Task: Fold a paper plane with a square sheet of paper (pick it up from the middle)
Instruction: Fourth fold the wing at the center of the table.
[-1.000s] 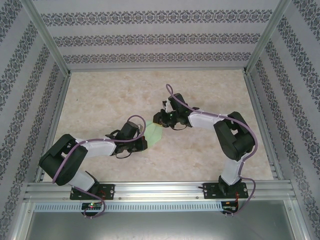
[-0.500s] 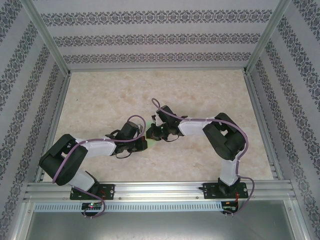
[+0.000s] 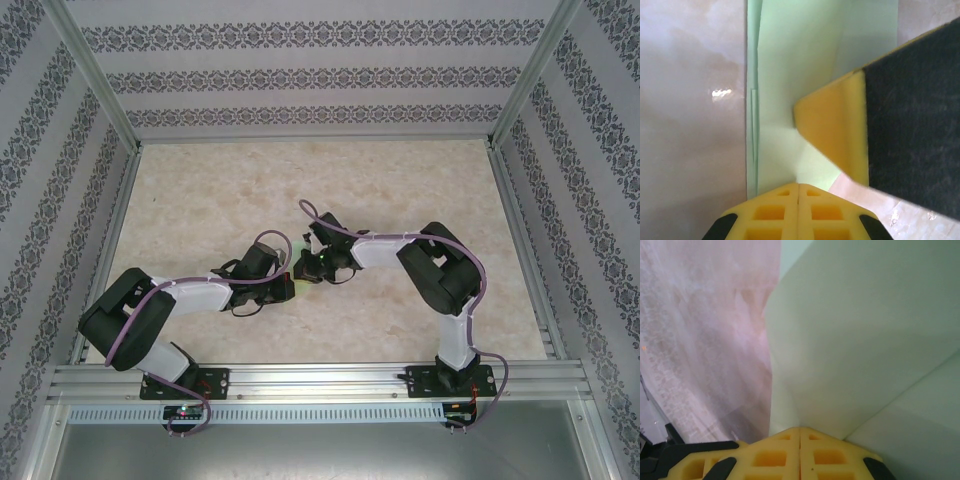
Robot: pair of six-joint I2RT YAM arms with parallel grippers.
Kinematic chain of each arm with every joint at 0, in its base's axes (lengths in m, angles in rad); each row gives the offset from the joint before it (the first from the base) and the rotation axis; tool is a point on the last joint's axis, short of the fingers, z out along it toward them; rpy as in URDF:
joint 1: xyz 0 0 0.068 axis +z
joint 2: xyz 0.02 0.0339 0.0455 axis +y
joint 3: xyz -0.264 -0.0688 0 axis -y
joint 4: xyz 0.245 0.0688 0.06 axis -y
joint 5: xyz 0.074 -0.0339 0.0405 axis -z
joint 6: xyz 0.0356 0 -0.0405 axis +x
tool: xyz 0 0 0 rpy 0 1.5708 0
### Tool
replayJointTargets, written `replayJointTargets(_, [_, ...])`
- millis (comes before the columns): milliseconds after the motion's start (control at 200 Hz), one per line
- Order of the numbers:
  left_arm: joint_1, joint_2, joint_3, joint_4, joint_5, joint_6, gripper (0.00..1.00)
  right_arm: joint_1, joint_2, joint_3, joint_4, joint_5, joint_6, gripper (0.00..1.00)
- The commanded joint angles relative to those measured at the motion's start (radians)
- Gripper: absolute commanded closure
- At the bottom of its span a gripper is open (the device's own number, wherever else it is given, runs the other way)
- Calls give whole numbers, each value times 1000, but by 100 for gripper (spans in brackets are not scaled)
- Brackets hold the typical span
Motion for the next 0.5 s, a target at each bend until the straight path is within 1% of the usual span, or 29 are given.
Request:
replayJointTargets(0, [9,47,-61,-169,-64,23,100,-58,31,25,-20,95,-14,93])
replayJointTargets(160, [9,67,-73,-173,-65,32,100,-113,62,49,12,61,-6,92])
replayJointTargets(495, [8,68,-78,-185,-62,41,100,-199,107,142,-56,49,-54,91])
